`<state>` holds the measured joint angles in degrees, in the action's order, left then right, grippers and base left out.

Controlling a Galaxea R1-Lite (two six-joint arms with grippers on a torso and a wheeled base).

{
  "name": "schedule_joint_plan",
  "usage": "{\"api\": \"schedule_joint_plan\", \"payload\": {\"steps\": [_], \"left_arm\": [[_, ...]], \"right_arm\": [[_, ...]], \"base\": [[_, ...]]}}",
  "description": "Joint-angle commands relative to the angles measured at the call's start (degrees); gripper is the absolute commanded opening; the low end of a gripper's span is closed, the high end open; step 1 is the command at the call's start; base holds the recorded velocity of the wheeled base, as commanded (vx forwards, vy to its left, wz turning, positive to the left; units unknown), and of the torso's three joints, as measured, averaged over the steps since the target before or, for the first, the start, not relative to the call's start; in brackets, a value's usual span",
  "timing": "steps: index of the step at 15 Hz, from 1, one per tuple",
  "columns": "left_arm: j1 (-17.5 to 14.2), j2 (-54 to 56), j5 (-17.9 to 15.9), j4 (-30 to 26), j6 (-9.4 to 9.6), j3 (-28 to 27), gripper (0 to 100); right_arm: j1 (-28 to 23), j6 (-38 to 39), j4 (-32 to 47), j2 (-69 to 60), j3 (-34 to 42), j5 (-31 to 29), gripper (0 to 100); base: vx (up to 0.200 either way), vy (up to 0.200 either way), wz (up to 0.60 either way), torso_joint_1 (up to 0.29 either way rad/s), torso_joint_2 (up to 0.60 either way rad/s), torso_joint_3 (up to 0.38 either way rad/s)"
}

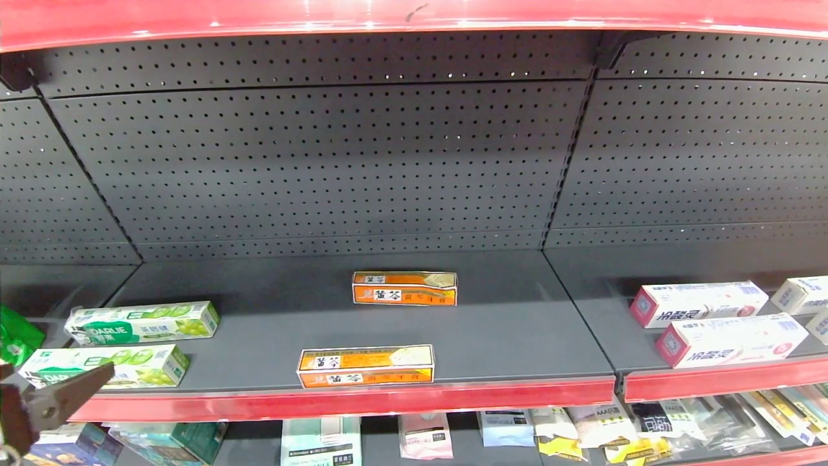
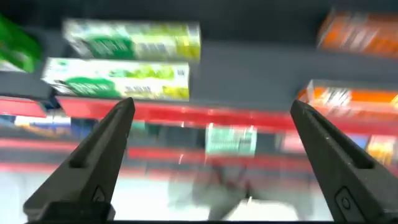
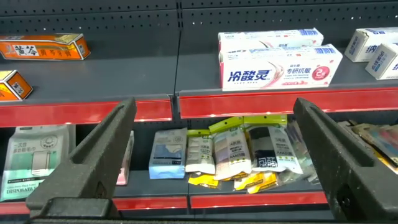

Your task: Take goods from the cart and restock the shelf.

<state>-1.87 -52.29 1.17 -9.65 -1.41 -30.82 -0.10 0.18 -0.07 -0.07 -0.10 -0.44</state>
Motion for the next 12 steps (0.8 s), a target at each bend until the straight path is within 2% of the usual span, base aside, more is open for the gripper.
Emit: {"api": "schedule_joint_plan", "payload": {"steps": [1, 2, 3, 5, 6, 7, 9, 10, 11, 12], "left_arm": [[1.43, -20.31, -1.79, -1.07, 7.83, -3.20, 100], [1.51, -23.92, -1.87, 1.66, 10.82, -3.02, 100], [1.78, -26.20, -2.49, 4.12, 12.14, -3.37, 100], [5.03, -28.84, -4.69, 6.40, 12.84, -4.16, 100], [6.35, -29.72, -4.69, 7.46, 13.37, -4.16, 100], [7.58, -30.33, -4.69, 7.99, 14.86, -3.72, 100], [8.11, -31.74, -4.51, 7.99, 18.73, -3.64, 100], [8.19, -33.23, -4.51, 8.07, 21.28, -3.64, 100], [8.28, -34.73, -4.51, 9.13, 22.77, -3.72, 100], [8.72, -35.96, -4.51, 10.71, 23.39, -3.72, 100]], "right_arm": [[0.01, -0.01, -0.01, 0.07, 0.01, 0.00, 100], [0.01, -0.01, -0.01, 0.07, 0.01, 0.00, 100], [0.01, -0.01, -0.01, 0.07, 0.01, 0.00, 100], [0.01, -0.01, -0.01, 0.07, 0.01, 0.00, 100], [0.01, -0.01, -0.01, 0.07, 0.01, 0.00, 100], [0.01, -0.01, -0.01, 0.07, 0.01, 0.00, 100], [-0.08, -0.01, -0.01, 0.07, 0.01, 0.00, 100], [0.01, -0.01, -0.01, 0.07, 0.01, 0.00, 100], [0.01, -0.01, -0.01, 0.07, 0.01, 0.00, 100], [0.01, -0.01, -0.01, 0.07, 0.01, 0.00, 100]], "base": [[0.000, 0.000, 0.00, 0.000, 0.00, 0.000], [0.000, 0.000, 0.00, 0.000, 0.00, 0.000], [0.000, 0.000, 0.00, 0.000, 0.00, 0.000], [0.000, 0.000, 0.00, 0.000, 0.00, 0.000], [0.000, 0.000, 0.00, 0.000, 0.00, 0.000], [0.000, 0.000, 0.00, 0.000, 0.00, 0.000], [0.000, 0.000, 0.00, 0.000, 0.00, 0.000], [0.000, 0.000, 0.00, 0.000, 0.00, 0.000], [0.000, 0.000, 0.00, 0.000, 0.00, 0.000], [0.000, 0.000, 0.00, 0.000, 0.00, 0.000]]}}
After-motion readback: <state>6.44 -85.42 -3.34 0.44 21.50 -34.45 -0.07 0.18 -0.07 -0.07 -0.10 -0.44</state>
